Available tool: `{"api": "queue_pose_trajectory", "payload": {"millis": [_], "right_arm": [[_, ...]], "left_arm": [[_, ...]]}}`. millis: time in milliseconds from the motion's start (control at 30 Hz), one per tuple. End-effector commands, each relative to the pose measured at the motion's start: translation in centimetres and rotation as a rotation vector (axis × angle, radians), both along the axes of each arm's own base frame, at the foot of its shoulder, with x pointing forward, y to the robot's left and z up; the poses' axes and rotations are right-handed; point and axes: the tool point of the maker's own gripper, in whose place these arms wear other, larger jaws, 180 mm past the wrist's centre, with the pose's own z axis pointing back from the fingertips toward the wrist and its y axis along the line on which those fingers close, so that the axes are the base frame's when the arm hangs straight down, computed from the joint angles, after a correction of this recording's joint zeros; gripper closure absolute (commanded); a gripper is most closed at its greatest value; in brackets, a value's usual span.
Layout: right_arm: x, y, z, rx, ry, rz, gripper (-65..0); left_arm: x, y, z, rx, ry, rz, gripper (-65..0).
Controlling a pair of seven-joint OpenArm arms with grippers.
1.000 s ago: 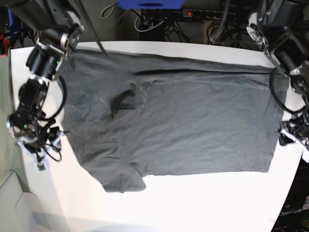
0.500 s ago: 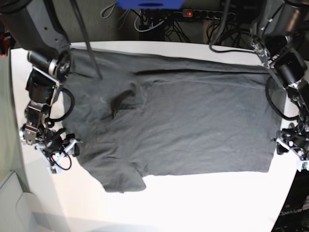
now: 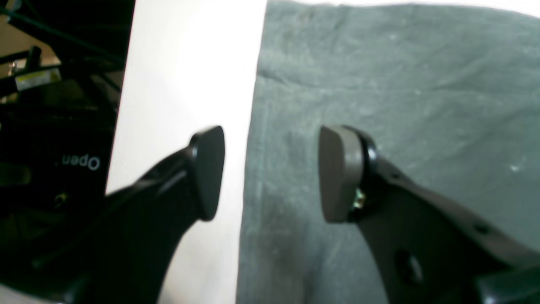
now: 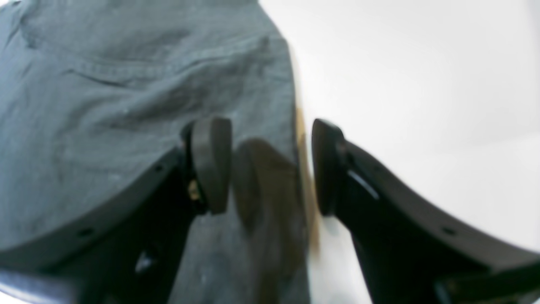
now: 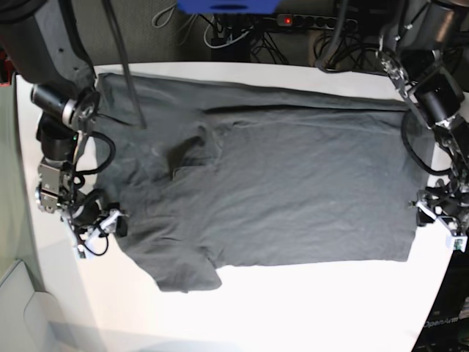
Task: Layout the t-shirt on the table in an organized manner, then fold the t-shirt properly
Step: 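Release the shirt and move both grippers to the shirt's sides near the hem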
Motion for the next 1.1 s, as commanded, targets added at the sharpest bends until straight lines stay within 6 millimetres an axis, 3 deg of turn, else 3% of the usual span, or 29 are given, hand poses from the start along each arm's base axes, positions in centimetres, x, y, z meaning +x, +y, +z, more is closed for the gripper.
{"api": "queue_pose_trajectory", "payload": {"millis": [0,67,233,267,467,600,700,833,967,1067], "right_arm": [[1.7,-0.8,2.3,0.003,-0.069,-0.015,-30.2],[1.6,-0.7,2.3,0.004,-0.067,-0.014,-26.5],[1.2,-0.6,1.7,0.005,-0.059,-0.013,-1.9],[0.9,-0.6,1.4,0.004,-0.052,-0.012,0.0],[-0.5,0.6,-0.4,-0.033,-0.008,0.045,0.0],[-1.3,0.0,-0.7,-0.059,-0.013,0.041,0.0],[-1.9,-0.5,-1.0,-0.08,-0.013,0.039,0.0],[-2.4,-0.7,-1.3,-0.084,-0.004,0.037,0.0],[-2.9,-1.5,-1.6,-0.093,0.006,0.029,0.0],[-3.3,-1.5,-2.0,-0.094,0.015,0.03,0.0]], "left_arm": [[1.1,0.8,2.4,0.019,-0.067,0.006,-34.6],[1.1,0.9,2.4,0.016,-0.069,0.009,-34.6],[2.2,0.7,1.6,-0.042,-0.059,0.013,-34.6],[2.5,0.4,1.1,-0.066,-0.06,0.012,-34.6],[4.1,-0.8,-1.0,-0.174,-0.117,0.005,-34.6],[5.2,-1.0,-0.6,-0.208,-0.198,0.008,-34.6],[6.2,0.8,0.5,-0.217,-0.281,0.069,-34.6],[5.8,4.2,-0.6,-0.22,-0.276,0.224,-34.6],[5.9,4.5,-1.5,-0.252,-0.289,0.26,-34.6],[6.2,3.4,-2.3,-0.225,-0.267,0.216,-34.6]]}}
